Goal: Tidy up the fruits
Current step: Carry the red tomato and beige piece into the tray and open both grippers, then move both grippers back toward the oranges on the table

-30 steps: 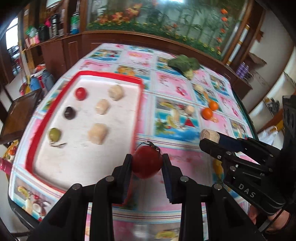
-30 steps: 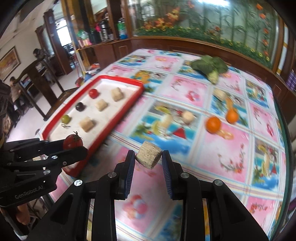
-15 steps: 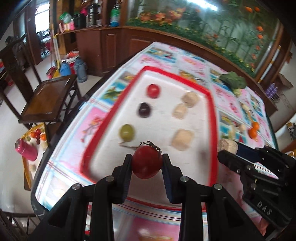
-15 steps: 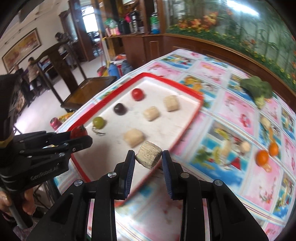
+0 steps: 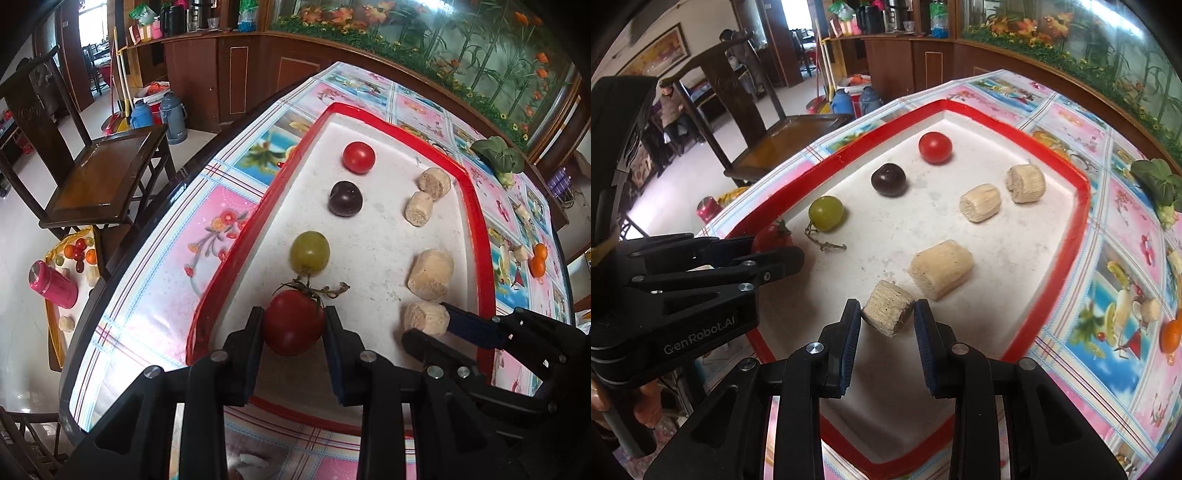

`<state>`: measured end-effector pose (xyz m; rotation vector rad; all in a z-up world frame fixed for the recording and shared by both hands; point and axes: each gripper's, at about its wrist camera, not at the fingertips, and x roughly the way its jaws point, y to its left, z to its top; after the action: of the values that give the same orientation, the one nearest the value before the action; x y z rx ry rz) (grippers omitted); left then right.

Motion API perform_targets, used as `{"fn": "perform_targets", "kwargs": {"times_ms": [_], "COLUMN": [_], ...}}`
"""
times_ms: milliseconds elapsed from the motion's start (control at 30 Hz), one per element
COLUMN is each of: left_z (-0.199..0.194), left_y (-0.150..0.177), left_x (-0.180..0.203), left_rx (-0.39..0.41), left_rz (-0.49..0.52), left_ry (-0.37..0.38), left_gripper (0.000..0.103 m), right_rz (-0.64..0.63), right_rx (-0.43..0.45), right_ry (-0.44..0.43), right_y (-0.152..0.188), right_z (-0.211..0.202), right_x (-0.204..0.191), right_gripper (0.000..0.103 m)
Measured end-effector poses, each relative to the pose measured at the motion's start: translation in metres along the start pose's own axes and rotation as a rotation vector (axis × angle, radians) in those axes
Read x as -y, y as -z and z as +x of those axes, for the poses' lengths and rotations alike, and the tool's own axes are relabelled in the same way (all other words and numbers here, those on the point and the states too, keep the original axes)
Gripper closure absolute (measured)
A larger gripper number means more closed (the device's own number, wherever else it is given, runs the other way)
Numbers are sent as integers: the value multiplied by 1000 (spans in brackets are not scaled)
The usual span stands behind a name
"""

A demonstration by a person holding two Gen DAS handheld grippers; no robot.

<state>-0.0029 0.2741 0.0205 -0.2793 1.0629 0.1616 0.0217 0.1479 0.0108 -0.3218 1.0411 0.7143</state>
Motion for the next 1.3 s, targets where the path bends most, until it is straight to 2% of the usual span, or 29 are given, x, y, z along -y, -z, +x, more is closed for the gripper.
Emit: {"fn": "perform_targets", "kwargs": {"times_ms": [500,667,767,1300], "left_z": [2,-1,-4,-28], "left_y": [3,6,8,15], "left_x": [6,12,16,45], "left_rx": [-9,4,16,56], "left_rz": [28,48,59,85], "left_ry": [-32,-65,-74,-67], "left_gripper": [67,49,43,34], "right_rz": [-17,-8,-12,17], "right_rx": [-38,-40,-40,7], "right_ry": [-11,-8,6,33], "right_y": [0,3,6,23], "right_z": [9,4,1,-32], "right_x": [-2,1,2,15], "right_gripper": [73,72,68,67]}}
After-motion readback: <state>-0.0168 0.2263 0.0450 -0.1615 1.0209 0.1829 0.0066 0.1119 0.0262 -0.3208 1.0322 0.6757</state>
